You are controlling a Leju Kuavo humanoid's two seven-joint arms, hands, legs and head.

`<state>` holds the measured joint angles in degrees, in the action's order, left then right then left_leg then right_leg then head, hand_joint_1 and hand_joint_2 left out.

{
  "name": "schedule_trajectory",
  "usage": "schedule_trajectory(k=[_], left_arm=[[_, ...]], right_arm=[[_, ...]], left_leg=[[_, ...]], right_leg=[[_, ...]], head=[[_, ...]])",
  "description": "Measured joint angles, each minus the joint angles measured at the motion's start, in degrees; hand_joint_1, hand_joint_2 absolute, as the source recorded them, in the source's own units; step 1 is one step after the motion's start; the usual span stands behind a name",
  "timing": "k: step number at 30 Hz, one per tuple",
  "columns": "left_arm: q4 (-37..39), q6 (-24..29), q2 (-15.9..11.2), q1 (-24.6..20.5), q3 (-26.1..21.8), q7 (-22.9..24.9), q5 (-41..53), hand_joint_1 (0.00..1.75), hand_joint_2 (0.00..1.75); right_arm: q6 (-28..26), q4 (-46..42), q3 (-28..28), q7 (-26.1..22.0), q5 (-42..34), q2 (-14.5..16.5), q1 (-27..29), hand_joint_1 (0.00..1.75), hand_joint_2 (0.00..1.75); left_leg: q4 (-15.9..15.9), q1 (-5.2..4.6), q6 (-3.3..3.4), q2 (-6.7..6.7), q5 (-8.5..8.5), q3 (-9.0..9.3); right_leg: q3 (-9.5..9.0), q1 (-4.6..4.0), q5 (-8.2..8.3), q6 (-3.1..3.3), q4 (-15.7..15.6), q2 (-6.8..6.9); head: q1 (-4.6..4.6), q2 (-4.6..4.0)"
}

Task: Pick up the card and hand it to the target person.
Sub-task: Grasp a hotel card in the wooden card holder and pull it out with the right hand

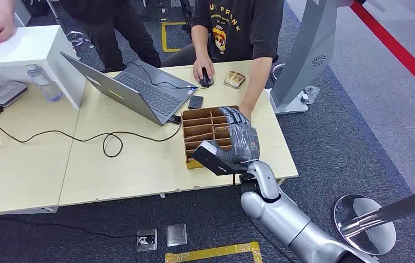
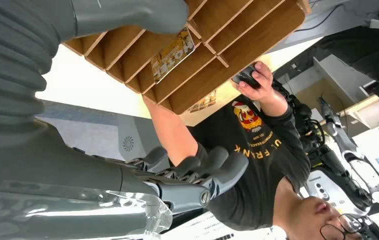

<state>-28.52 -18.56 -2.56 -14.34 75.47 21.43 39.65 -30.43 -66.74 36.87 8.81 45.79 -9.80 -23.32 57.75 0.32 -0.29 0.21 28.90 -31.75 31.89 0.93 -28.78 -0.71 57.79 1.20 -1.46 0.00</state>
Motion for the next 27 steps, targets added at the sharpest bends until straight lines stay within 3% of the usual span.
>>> schedule_trajectory(k=[27], left_arm=[[-0.18, -0.8, 0.03, -0.89, 0.08, -0.16, 0.55, 0.0, 1.75]], right_arm=[[1.8, 10.61, 0.04, 1.03, 2.11, 1.95, -4.23, 0.58, 1.75]], left_leg=[[0.0, 0.0, 0.0, 0.0, 0.0, 0.0]], right_leg=[[0.0, 0.0, 0.0, 0.0, 0.0, 0.0]], head=[[0.0, 0.0]])
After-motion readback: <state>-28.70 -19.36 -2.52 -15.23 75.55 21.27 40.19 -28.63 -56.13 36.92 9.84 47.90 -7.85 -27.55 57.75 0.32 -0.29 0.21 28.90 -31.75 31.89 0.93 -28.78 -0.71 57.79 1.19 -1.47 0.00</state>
